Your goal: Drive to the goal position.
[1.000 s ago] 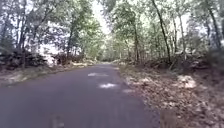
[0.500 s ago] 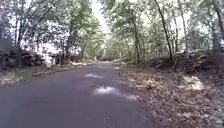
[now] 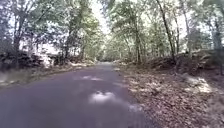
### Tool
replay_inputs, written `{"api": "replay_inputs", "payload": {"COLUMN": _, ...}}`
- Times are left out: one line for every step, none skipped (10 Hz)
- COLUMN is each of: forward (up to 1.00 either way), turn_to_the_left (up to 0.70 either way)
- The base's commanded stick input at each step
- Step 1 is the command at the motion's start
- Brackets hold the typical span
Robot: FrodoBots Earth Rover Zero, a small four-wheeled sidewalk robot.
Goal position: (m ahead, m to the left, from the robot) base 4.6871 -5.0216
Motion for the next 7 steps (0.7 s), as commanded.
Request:
{"api": "replay_inputs", "payload": {"forward": 0.7, "turn_to_the_left": 0.0}}
{"api": "replay_inputs", "payload": {"forward": 0.7, "turn_to_the_left": 0.12}}
{"api": "replay_inputs", "payload": {"forward": 0.7, "turn_to_the_left": 0.06}}
{"api": "replay_inputs", "payload": {"forward": 0.7, "turn_to_the_left": 0.03}}
{"api": "replay_inputs", "payload": {"forward": 0.7, "turn_to_the_left": 0.0}}
{"api": "replay_inputs", "payload": {"forward": 0.7, "turn_to_the_left": 0.0}}
{"api": "replay_inputs", "payload": {"forward": 0.7, "turn_to_the_left": 0.0}}
